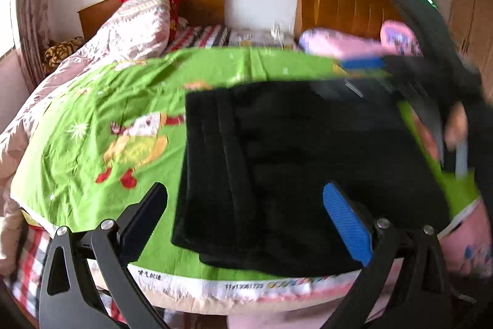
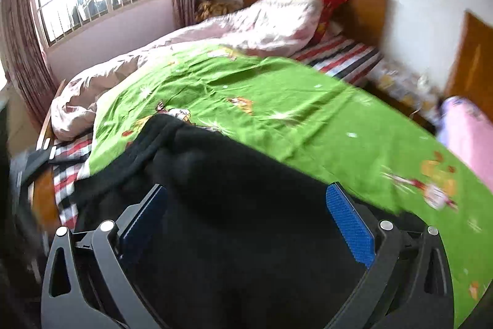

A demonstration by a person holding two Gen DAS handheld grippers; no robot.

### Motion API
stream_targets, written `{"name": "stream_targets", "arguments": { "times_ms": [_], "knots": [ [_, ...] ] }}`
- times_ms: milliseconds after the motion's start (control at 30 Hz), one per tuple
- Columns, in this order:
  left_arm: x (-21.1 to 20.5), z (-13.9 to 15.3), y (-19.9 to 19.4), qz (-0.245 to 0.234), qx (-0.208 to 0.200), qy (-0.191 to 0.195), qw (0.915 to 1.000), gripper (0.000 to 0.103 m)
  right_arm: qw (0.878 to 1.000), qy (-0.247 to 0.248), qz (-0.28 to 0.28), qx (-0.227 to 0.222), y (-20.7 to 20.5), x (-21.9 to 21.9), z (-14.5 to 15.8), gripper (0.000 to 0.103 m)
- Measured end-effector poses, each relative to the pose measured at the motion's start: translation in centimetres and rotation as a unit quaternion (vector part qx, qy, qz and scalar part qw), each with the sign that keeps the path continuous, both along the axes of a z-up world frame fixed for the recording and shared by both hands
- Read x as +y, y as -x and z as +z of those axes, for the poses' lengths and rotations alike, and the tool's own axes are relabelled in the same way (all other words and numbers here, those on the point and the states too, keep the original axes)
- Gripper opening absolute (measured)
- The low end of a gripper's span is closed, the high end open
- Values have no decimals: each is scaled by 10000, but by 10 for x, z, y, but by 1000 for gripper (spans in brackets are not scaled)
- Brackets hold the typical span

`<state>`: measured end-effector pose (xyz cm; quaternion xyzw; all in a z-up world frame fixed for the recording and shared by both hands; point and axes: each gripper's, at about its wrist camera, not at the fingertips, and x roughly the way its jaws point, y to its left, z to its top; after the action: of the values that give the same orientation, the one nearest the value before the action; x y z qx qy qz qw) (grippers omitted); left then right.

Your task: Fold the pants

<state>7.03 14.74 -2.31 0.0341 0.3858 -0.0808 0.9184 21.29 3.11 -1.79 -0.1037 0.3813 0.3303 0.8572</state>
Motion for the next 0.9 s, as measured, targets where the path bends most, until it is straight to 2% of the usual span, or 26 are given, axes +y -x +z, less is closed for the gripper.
{"name": "stream_targets", "arguments": {
  "times_ms": [33,100,167,333,433,500,567,667,800,900],
  "knots": [
    [-1,-5,-1,-12,63,-7,10000,102,9997,250,-4,75,-15,16,-10,99],
    [7,-11,0,-11,150,262,9995,102,9974,693,-71,155,-32,36,-26,99],
    [12,-16,-2,-16,233,399,9989,102,9978,605,-73,273,-47,45,-28,99],
    [26,-27,-3,-97,412,813,9958,102,9985,456,-290,68,-43,47,-13,99],
    [23,-28,-3,-93,378,752,9964,102,9988,473,-94,61,-35,52,-15,99],
    [21,-27,-3,-57,344,651,9973,102,9977,638,-181,137,-51,55,-24,99],
    [18,-25,-3,-23,323,564,9979,102,9981,378,-278,408,-68,49,-26,99],
    [16,-23,-3,-5,321,510,9982,102,9980,238,-397,435,-74,43,-21,99],
    [15,-17,1,-15,277,382,9989,102,9991,142,-351,209,-52,25,-3,99],
    [12,-10,8,48,165,238,9996,101,9993,-231,-205,191,-22,-7,13,99]
  ]
}}
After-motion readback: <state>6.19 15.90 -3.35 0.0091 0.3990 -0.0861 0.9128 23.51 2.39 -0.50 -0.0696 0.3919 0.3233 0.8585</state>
